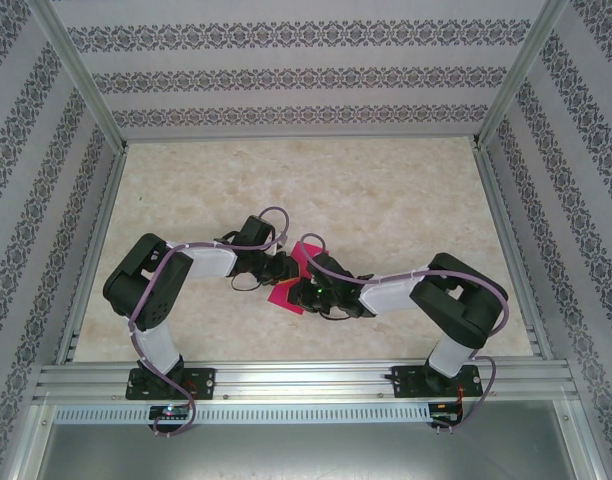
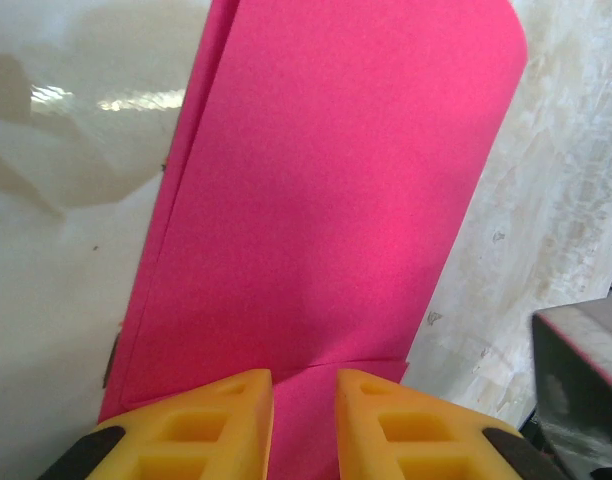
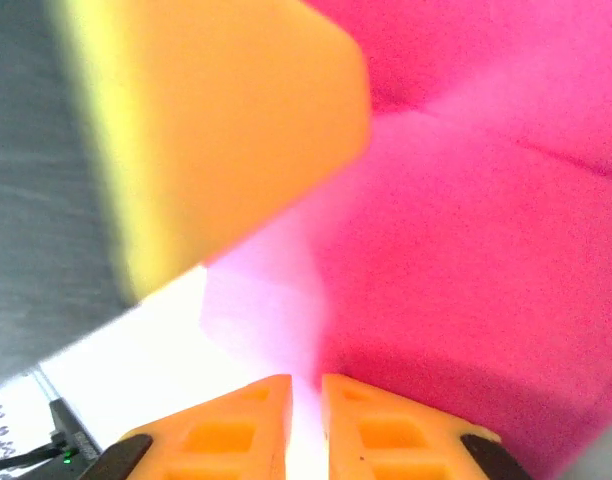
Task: Fold a paper plane with a square sheet of paper (pick it up from the middle)
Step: Fold the triangle a second time at the center of the table.
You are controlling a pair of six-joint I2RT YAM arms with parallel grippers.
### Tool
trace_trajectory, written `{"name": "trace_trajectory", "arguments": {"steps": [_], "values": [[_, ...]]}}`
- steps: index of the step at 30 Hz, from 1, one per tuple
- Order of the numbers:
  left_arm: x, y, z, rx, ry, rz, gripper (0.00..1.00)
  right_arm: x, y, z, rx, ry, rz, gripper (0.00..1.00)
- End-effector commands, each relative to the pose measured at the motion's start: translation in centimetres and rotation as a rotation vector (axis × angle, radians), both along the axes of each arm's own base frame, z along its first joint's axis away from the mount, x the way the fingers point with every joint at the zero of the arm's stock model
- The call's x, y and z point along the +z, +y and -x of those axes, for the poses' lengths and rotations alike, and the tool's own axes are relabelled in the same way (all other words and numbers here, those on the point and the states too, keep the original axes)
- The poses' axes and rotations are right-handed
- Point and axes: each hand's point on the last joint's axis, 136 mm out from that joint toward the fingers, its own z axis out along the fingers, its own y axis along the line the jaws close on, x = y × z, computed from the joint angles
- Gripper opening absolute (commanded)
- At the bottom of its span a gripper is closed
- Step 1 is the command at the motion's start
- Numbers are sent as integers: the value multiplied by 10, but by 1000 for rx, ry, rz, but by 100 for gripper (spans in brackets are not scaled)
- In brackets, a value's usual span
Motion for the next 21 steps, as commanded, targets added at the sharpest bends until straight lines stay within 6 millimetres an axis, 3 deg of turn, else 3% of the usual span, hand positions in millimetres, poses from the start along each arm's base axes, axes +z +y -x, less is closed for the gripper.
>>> {"name": "trace_trajectory", "arguments": {"steps": [1, 7, 15, 18, 21], "values": [[-17, 16, -4, 39, 6, -81, 26, -28, -21, 19, -13, 67, 64, 15], [-9, 23, -18, 54, -27, -90, 28, -41, -42, 46, 40, 116, 112, 14], [-5, 23, -33, 65, -34, -73, 29, -46, -51, 53, 69, 134, 146, 14], [-5, 21, -32, 63, -22, -56, 29, -35, -44, 47, 62, 108, 115, 15], [-6, 19, -26, 55, -4, -35, 30, -7, -30, 32, 54, 41, 67, 16]]}}
